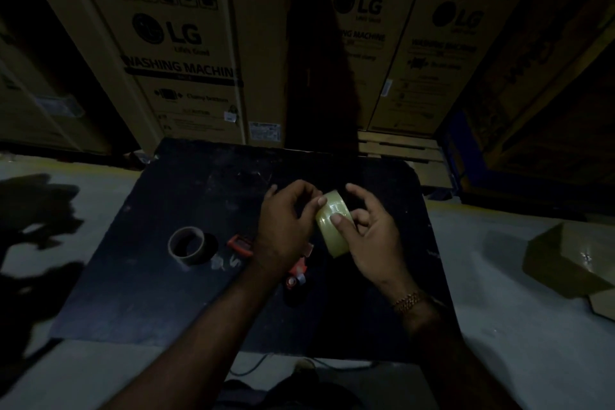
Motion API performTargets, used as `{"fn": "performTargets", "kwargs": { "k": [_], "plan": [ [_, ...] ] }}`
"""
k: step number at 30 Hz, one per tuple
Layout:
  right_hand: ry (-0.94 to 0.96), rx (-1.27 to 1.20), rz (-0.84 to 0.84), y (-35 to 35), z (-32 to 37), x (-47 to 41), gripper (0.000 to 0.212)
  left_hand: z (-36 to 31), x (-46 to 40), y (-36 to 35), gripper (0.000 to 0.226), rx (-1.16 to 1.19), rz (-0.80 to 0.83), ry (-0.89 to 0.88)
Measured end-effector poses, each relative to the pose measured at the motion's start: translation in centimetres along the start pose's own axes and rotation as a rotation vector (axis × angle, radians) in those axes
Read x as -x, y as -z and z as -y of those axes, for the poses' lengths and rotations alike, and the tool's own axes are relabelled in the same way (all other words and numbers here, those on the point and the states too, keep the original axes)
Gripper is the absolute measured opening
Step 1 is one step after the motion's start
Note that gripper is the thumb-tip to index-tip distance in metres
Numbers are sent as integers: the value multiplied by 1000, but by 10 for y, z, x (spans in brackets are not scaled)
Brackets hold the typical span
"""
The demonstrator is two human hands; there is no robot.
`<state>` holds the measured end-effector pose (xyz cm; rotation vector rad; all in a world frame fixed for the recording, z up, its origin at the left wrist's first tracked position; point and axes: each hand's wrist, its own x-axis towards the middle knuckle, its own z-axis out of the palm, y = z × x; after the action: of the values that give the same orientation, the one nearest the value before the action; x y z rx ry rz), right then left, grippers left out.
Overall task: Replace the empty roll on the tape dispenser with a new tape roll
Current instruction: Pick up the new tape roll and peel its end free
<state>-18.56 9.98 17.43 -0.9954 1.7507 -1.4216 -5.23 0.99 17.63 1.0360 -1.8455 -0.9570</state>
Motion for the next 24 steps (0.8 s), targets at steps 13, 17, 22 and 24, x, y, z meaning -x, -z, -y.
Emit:
{"fn": "performTargets", "kwargs": {
  "k": [13, 17, 22, 24],
  "plan": [
    [-8, 165, 31, -5, 6, -9, 31, 3, 1, 4, 19, -359, 54, -138],
    [-47, 265, 41, -6, 5, -11, 31, -4, 3, 7, 24, -356, 185, -33],
    [-85, 311, 22, -8, 3, -12, 36, 1, -1, 8, 16, -332, 207, -5],
    [-93, 328, 12, -10, 4, -12, 36, 4, -2, 8, 18, -325, 207, 30]
  ]
}}
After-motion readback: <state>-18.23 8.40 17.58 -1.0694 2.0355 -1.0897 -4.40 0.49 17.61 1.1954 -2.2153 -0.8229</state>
